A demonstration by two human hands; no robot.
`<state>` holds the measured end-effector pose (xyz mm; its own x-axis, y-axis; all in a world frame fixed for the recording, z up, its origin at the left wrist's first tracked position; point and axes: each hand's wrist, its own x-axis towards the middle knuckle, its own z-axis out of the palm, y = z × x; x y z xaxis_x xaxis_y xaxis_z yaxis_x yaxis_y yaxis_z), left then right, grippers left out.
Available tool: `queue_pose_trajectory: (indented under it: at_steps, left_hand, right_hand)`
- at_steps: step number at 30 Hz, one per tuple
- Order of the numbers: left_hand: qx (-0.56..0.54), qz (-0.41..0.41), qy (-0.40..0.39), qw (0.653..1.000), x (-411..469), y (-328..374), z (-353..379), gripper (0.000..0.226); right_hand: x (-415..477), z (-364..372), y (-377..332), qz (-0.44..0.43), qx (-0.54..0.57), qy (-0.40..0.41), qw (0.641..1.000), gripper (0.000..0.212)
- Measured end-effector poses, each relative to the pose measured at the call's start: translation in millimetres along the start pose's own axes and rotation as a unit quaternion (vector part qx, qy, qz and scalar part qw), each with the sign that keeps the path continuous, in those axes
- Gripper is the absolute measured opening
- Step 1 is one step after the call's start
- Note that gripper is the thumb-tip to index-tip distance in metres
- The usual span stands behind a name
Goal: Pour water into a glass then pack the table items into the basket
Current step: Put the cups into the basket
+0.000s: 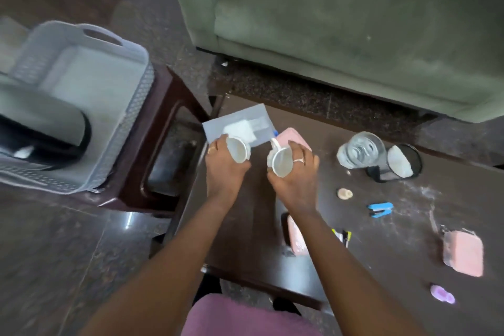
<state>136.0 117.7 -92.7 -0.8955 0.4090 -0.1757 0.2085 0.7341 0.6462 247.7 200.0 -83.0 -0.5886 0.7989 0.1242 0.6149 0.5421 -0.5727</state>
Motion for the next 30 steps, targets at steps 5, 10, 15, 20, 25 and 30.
queue_pose_trajectory:
  at_steps: [5, 10, 15, 20, 25, 30]
  left_hand:
    - [-0.014, 0.013, 0.107, 0.994, 70, -6, -97, 0.062]
    - [0.030, -0.058, 0.120, 0.991, 150, -36, -185, 0.064]
    - [0.137, -0.153, 0.031, 0.978, 213, -64, -245, 0.065]
    - [0.221, -0.183, -0.057, 0.956, 242, -87, -262, 0.059]
    - [0.226, -0.215, -0.100, 0.945, 266, -113, -259, 0.043]
    - [0.260, -0.196, -0.098, 0.940, 282, -116, -266, 0.047]
  right_hand:
    - [59, 29, -102, -0.062, 0.101, -0.014, 0.993, 0.062]
    - [107, 69, -198, -0.173, 0.132, -0.048, 0.975, 0.055]
    - [140, 128, -274, -0.185, 0.086, -0.172, 0.964, 0.052]
    - [160, 184, -309, -0.147, 0.022, -0.232, 0.961, 0.063]
    - [172, 224, -332, -0.151, 0.009, -0.260, 0.954, 0.070]
    - [180, 251, -355, -0.193, -0.010, -0.261, 0.946, 0.044]
